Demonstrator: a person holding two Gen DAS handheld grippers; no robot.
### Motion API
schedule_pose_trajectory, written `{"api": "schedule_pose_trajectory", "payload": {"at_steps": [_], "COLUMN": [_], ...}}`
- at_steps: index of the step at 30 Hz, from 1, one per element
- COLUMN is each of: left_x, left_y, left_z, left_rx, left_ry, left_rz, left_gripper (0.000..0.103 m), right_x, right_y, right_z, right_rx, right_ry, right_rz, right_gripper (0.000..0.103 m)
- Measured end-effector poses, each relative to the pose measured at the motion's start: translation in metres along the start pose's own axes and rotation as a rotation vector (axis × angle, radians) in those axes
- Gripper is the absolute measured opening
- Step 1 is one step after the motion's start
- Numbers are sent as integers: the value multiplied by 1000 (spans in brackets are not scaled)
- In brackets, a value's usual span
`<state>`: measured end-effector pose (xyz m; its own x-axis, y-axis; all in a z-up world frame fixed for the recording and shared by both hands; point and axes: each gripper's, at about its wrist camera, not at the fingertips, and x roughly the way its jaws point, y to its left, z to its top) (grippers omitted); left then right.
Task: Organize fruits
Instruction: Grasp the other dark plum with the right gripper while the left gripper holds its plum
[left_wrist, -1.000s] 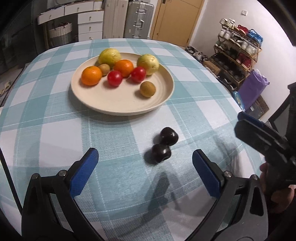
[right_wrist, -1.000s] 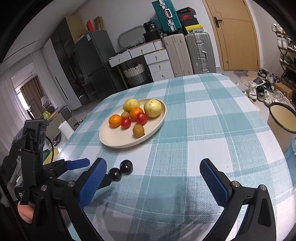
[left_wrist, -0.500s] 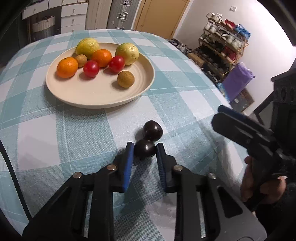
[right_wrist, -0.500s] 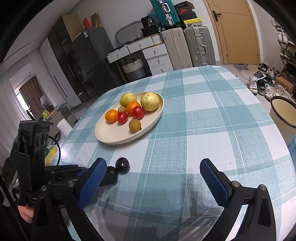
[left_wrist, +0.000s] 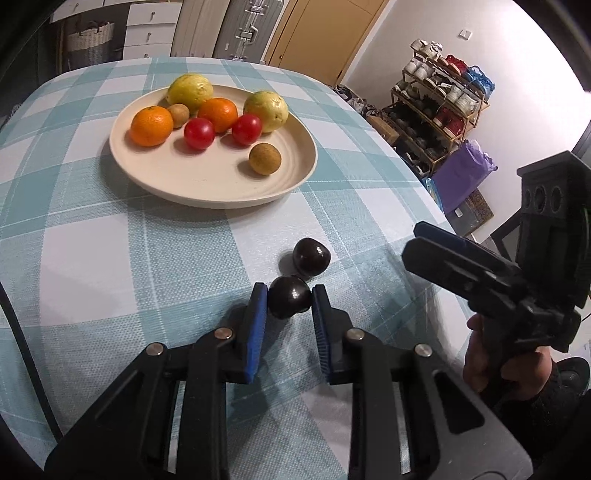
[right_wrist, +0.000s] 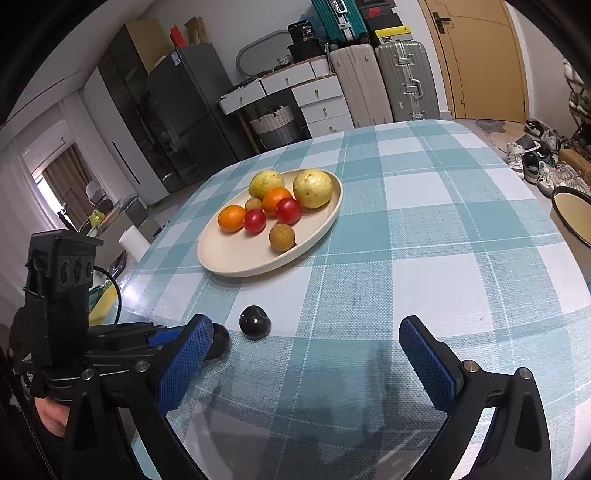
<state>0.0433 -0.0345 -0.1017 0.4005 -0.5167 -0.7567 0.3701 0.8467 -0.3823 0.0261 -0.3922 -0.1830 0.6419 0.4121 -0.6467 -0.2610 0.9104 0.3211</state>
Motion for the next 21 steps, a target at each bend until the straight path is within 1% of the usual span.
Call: {"api": "schedule_pose_trajectory", "payload": {"at_steps": [5,11,17,19,21], "left_x": [-12,-25,-32,-35,-37], "left_y": [9,28,46,51,54], "left_z": [-3,-8,-12,-12,-12], "left_rx": [-14,-51,-84,-96,-101], "left_ry": [-21,-37,-45,-51,-54], "left_rz": [2,2,3,3,5], "left_gripper": [22,22,22,22,22], "right_x": [11,24,38,42,47], "right_y": [5,15,31,35,38], "right_z": [1,2,3,3,3], "right_rx": [-1,-7,-49,-62,-70], "right_ry": [32,63,82,88,97], "right_rz": [8,42,44,41,46], "right_gripper": [103,103,102,100,94]}}
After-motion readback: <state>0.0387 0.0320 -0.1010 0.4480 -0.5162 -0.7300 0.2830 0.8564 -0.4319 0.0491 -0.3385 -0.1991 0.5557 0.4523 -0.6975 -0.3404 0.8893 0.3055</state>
